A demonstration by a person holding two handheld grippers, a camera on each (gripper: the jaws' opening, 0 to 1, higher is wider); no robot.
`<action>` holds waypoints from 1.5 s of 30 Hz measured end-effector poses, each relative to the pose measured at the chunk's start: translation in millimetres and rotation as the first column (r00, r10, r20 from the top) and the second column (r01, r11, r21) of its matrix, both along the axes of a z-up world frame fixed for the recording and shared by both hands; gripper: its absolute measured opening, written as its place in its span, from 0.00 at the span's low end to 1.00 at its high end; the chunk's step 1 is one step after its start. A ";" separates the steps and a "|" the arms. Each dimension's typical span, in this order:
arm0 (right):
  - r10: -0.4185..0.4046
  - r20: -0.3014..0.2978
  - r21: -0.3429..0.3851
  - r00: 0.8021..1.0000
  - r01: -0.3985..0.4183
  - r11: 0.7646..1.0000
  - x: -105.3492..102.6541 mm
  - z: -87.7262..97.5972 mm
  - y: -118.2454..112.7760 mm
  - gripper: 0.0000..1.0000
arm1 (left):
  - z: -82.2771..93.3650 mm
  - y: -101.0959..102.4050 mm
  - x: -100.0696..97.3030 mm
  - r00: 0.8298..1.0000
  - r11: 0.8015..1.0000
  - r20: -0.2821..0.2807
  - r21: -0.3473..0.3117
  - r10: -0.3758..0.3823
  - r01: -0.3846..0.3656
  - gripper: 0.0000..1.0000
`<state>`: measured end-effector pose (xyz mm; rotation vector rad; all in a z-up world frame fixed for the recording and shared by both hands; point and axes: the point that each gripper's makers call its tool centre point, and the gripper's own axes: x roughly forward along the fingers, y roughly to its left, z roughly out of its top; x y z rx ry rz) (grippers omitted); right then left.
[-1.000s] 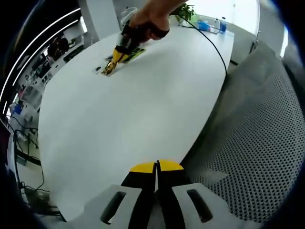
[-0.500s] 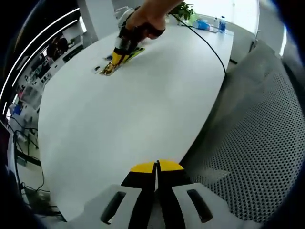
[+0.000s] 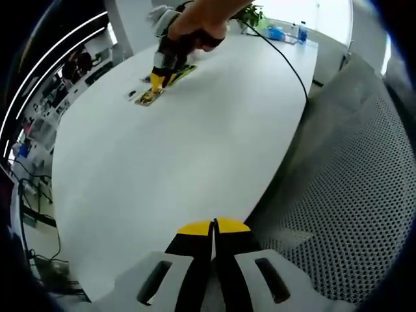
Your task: Arrange the skincare products in the storage area until every visible bottle or jar stands upright without overlapping.
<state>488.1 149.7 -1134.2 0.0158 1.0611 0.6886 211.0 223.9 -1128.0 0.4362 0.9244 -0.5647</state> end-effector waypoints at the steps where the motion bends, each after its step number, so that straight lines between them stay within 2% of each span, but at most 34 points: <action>1: 0.027 0.046 -0.031 0.999 -0.026 0.999 3.4 2.0 -1.9 0.15 | 0.4 0.1 0.1 1.000 1.000 0.002 0.000 0.000 0.000 0.00; 2: 0.057 0.116 -0.072 0.992 -0.049 0.996 9.0 7.4 -3.9 0.13 | 0.6 0.1 0.3 1.000 1.000 0.004 -0.001 0.000 0.000 0.00; 3: 0.102 0.160 -0.084 0.982 -0.089 0.992 11.2 11.7 -0.3 0.12 | 0.6 0.2 0.4 1.000 1.000 0.004 -0.002 0.002 -0.002 0.00; 4: 0.161 0.208 -0.105 0.965 -0.142 0.984 12.4 16.8 5.7 0.12 | 0.7 0.3 0.4 1.000 1.000 0.005 -0.001 0.001 -0.001 0.00; 5: 0.203 0.223 -0.124 0.953 -0.179 0.976 12.1 18.0 10.3 0.15 | 0.8 0.3 0.4 1.000 1.000 0.005 -0.001 0.001 -0.001 0.00; 6: 0.268 0.248 -0.122 0.931 -0.244 0.962 10.8 19.8 21.8 0.16 | 1.0 0.2 0.5 1.000 1.000 0.007 -0.002 0.001 -0.001 0.00; 7: 0.298 0.238 -0.139 0.924 -0.271 0.953 8.5 17.9 25.4 0.16 | 0.8 0.2 0.6 1.000 1.000 0.007 -0.002 0.001 -0.001 0.00; 8: 0.370 0.234 -0.183 0.899 -0.333 0.925 6.3 14.3 29.6 0.15 | 0.2 0.2 0.4 1.000 1.000 0.005 -0.001 0.000 0.000 0.00; 11: 0.489 0.248 -0.261 0.836 -0.429 0.865 5.8 6.4 39.9 0.11 | -0.4 0.8 0.1 1.000 1.000 0.003 -0.001 0.001 -0.001 0.00; 14: 0.514 0.228 -0.304 0.827 -0.442 0.844 10.3 -4.6 39.0 0.12 | -1.1 1.3 -0.6 1.000 1.000 -0.001 0.001 0.002 -0.002 0.00; 16: 0.505 0.222 -0.309 0.834 -0.432 0.848 12.6 -7.7 37.3 0.11 | -1.7 1.8 -0.7 1.000 1.000 -0.002 0.003 0.004 -0.004 0.00; 17: 0.486 0.196 -0.339 0.852 -0.407 0.848 14.9 -12.3 28.7 0.11 | -1.4 1.9 -0.7 1.000 1.000 -0.002 0.003 0.005 -0.005 0.00; 18: 0.445 0.202 -0.288 0.873 -0.381 0.879 15.0 -11.3 31.5 0.11 | -1.5 2.2 -0.6 1.000 1.000 -0.003 0.002 0.007 -0.007 0.00; 19: 0.410 0.197 -0.282 0.890 -0.349 0.894 17.3 -10.9 28.6 0.09 | -1.7 2.4 -0.7 1.000 1.000 -0.003 0.003 0.008 -0.008 0.00; 20: 0.394 0.194 -0.278 0.898 -0.335 0.900 18.4 -10.7 27.2 0.07 | -2.1 2.7 -0.8 1.000 1.000 -0.005 0.003 0.008 -0.008 0.00; 24: 0.415 0.201 -0.298 0.887 -0.349 0.889 17.1 -9.4 26.7 0.04 | -2.3 2.6 -1.1 1.000 1.000 -0.006 0.004 0.009 -0.009 0.00; 28: 0.413 0.198 -0.293 0.889 -0.349 0.890 17.0 -8.5 25.7 0.02 | -2.7 2.3 -1.5 1.000 1.000 -0.009 0.003 0.008 -0.008 0.00; 35: 0.375 0.183 -0.280 0.909 -0.318 0.906 20.2 -7.9 25.4 0.00 | -2.8 2.3 -1.7 1.000 1.000 -0.010 0.004 0.007 -0.007 0.00; 36: 0.367 0.187 -0.279 0.911 -0.309 0.909 19.2 -5.7 26.9 0.03 | -2.8 2.2 -1.6 1.000 1.000 -0.010 0.004 0.007 -0.007 0.00; 37: 0.364 0.210 -0.285 0.908 -0.299 0.911 21.6 -2.1 27.5 0.05 | -2.9 2.3 -1.7 1.000 1.000 -0.010 0.004 0.008 -0.008 0.00; 38: 0.365 0.244 -0.279 0.898 -0.296 0.914 25.4 4.0 30.3 0.03 | -2.9 2.3 -1.7 1.000 1.000 -0.010 0.004 0.008 -0.008 0.00; 41: 0.355 0.276 -0.266 0.893 -0.284 0.921 34.6 10.1 32.4 0.00 | -2.7 2.0 -1.8 1.000 1.000 -0.010 0.004 0.007 -0.007 0.00; 42: 0.338 0.298 -0.251 0.893 -0.269 0.930 41.9 14.7 34.9 0.01 | -2.7 2.0 -1.9 1.000 1.000 -0.011 0.005 0.006 -0.006 0.00; 45: 0.347 0.303 -0.246 0.888 -0.278 0.928 48.8 15.0 39.0 0.10 | -3.1 2.3 -2.0 1.000 1.000 -0.012 0.006 0.008 -0.008 0.00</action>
